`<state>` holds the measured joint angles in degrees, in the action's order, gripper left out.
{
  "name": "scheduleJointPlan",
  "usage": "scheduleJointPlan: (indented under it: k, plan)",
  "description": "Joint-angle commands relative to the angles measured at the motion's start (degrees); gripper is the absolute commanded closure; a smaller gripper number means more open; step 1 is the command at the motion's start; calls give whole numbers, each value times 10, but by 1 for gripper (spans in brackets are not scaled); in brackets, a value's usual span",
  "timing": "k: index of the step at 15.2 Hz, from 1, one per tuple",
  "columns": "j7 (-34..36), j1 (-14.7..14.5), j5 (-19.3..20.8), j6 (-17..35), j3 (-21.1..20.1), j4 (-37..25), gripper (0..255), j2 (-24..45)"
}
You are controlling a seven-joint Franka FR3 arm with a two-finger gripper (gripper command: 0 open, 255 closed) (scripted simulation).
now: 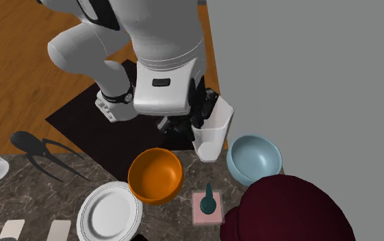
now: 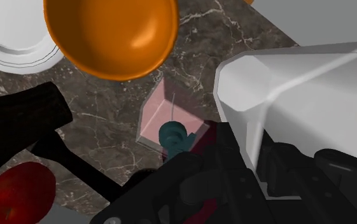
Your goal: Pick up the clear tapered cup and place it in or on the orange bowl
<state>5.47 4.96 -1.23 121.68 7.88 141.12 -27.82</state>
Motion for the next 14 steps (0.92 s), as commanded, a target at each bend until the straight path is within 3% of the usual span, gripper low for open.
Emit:
scheduleJointPlan:
  k: [1, 12, 14]
  plan:
    - [-16, 9, 7, -21, 12, -1, 255, -19]
    - [-148, 71, 60, -134, 117, -47, 255, -84]
    - [-149, 72, 62, -118, 119, -32, 255, -83]
